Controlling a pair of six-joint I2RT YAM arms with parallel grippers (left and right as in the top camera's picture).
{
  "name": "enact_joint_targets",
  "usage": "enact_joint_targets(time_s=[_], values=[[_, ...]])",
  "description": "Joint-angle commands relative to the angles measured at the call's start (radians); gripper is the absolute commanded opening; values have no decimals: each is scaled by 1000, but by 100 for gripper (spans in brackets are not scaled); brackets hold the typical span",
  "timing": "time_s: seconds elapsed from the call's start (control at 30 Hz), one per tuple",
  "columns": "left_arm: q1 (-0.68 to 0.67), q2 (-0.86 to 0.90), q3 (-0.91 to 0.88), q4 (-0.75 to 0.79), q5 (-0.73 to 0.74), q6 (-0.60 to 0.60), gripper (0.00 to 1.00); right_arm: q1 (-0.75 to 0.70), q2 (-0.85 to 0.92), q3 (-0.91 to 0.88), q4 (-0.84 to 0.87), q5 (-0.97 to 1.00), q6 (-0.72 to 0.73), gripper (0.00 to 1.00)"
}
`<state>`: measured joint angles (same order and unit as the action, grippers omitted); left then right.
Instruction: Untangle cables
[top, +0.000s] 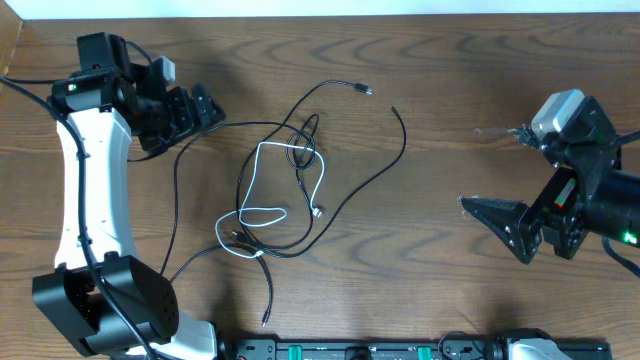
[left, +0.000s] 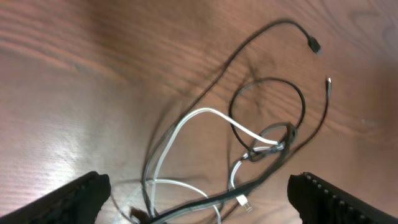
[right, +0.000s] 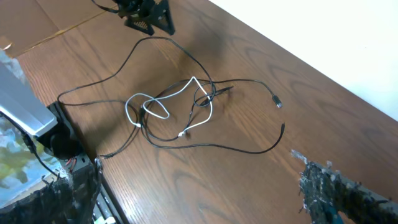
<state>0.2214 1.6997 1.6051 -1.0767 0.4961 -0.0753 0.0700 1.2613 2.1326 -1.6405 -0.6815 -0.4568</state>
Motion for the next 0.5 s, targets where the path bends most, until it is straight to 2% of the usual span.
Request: enact_joint_targets(time_s=[0.0,0.1,0.2,0.33,0.37,0.4,0.43,0.47], values=[[-14,-10,2,-23,47,177,68,6,0,6,-2,-16,-8,99],[-38,-1,2,-25,29,279,68,6,0,6,-2,-16,-8,99],[-77,43,2,-33,-116,288,68,6,0,6,-2,-16,-8,99],[-115,109,2,-32,-159,310,64,6,0,6,-2,-16,-8,99],[-121,119,2,-28,-160,312,56,6,0,6,-2,-16,-8,99],[-123,126,2,-20,-162,312,44,6,0,6,-2,-16,-8,99],[-123,128,2,-12,-162,311,20,6,0,6,-2,-16,-8,99],[-122,127,3,9,-162,310,8,6,0,6,-2,-16,-8,99]])
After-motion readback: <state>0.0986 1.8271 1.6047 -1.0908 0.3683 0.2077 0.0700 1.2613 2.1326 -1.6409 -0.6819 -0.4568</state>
